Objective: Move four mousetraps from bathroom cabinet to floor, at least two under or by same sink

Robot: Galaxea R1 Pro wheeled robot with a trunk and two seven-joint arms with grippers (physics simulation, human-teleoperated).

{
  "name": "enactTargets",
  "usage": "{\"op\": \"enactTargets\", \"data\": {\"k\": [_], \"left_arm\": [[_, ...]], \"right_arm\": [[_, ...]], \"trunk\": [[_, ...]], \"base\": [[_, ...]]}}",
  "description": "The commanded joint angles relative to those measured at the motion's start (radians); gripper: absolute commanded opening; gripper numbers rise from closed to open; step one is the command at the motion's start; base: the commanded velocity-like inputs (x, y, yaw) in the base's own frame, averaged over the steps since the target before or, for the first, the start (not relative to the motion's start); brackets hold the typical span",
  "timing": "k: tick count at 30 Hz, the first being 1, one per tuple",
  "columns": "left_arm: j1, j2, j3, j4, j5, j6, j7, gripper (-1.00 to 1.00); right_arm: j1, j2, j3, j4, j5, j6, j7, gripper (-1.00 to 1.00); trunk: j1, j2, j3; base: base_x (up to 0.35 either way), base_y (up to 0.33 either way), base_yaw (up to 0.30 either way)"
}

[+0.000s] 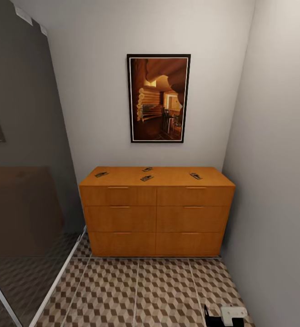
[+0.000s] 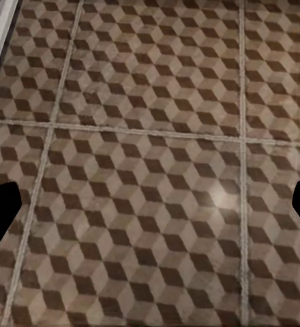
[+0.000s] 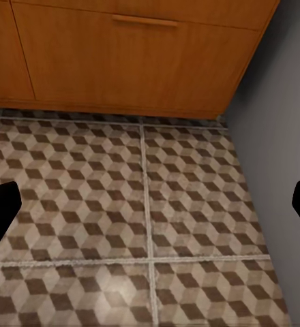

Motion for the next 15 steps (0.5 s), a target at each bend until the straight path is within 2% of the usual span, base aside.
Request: {"op": "enactTargets", "data": {"k": [1,7,11,15], "left_arm": [[0.0,-0.007,0.0,0.002,-0.001,-0.002,0.001,1.0],[0.0,-0.016,0.002,0.046,0.0,-0.001,0.002,1.0],[0.0,-0.015,0.004,0.102,-0.001,-0.001,0.003,1.0],[0.0,-0.006,0.004,0.153,-0.003,-0.002,0.003,1.0]], "right_arm": [[-0.001,0.0,0.001,0.002,0.008,-0.001,-0.006,1.0],[-0.001,-0.004,-0.005,-0.012,0.012,0.01,-0.013,1.0],[-0.001,-0.005,-0.006,-0.094,0.012,0.058,-0.019,1.0],[-0.001,-0.006,-0.007,-0.28,0.012,0.248,-0.022,1.0]], "trunk": [[0.0,0.0,-0.001],[0.0,0.0,-0.001],[0.0,0.0,-0.001],[0.0,0.0,-0.001]], "base": [[0.0,0.0,0.0],[0.0,0.0,0.0],[0.0,0.0,0.0],[0.0,0.0,0.0]]}}
